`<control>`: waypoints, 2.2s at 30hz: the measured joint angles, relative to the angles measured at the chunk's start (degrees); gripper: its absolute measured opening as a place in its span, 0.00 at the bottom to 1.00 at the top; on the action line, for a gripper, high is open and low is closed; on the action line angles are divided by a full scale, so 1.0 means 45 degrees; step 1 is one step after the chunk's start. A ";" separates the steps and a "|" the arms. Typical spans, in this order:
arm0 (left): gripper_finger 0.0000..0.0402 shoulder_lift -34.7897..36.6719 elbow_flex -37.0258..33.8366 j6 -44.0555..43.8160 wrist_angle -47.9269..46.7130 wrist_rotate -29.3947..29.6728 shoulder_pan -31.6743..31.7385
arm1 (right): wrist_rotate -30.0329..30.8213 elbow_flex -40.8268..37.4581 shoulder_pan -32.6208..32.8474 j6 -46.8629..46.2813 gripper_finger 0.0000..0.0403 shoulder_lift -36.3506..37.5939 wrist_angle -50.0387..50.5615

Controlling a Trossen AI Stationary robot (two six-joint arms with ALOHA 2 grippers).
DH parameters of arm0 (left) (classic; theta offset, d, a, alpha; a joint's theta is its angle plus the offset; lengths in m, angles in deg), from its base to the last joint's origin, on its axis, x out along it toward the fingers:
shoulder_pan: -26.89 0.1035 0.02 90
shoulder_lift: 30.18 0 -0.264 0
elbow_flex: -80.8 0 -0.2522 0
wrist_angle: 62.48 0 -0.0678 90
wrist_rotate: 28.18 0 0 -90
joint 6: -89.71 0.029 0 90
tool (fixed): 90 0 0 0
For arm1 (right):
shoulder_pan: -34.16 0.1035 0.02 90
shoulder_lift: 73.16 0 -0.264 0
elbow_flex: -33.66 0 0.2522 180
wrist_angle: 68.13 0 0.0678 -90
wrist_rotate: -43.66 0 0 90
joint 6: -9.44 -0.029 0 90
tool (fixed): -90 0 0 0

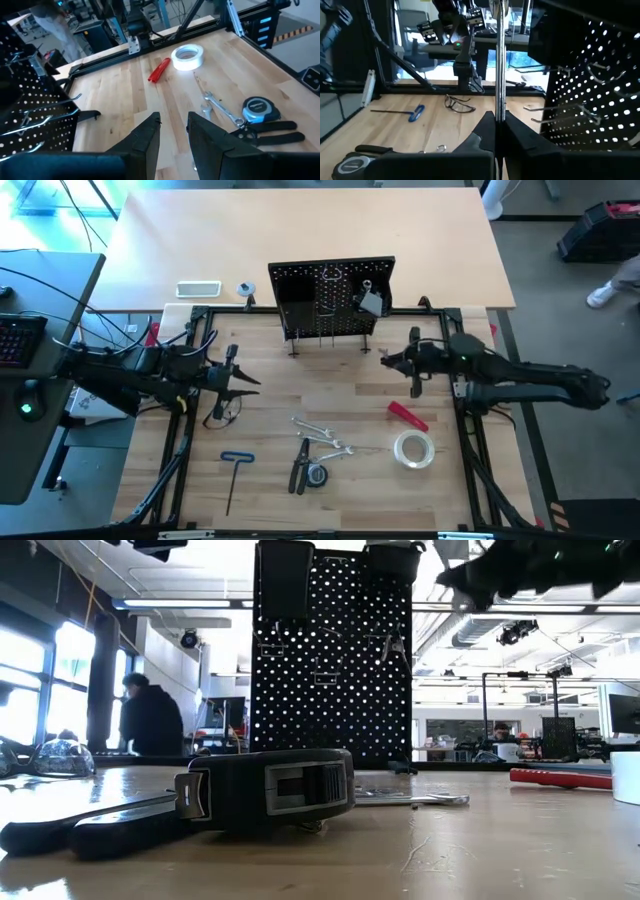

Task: Hang tools onto peg board
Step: Hang the top silver wrench on the pegboard

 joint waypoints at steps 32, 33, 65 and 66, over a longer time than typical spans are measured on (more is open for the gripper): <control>0.23 -0.1030 -0.0010 0.0191 0.0712 -0.0476 0.0239 | -0.5282 -0.0337 -0.4738 -0.2532 0.01 -0.8877 -1.0090; 0.23 -0.1030 -0.0010 0.0196 0.0717 -0.0476 0.0239 | -0.5153 -0.0337 -0.4748 -0.2657 0.01 -0.9089 -1.0406; 0.23 -0.1030 -0.0010 0.0161 0.0947 -0.0467 0.0239 | -0.2984 -0.0313 -0.5141 -0.4364 0.02 -1.0278 -1.1449; 0.23 -0.1030 -0.0010 0.0126 0.0947 -0.0467 0.0239 | -0.2860 -0.0313 -0.5141 -0.4432 0.03 -1.0278 -1.1413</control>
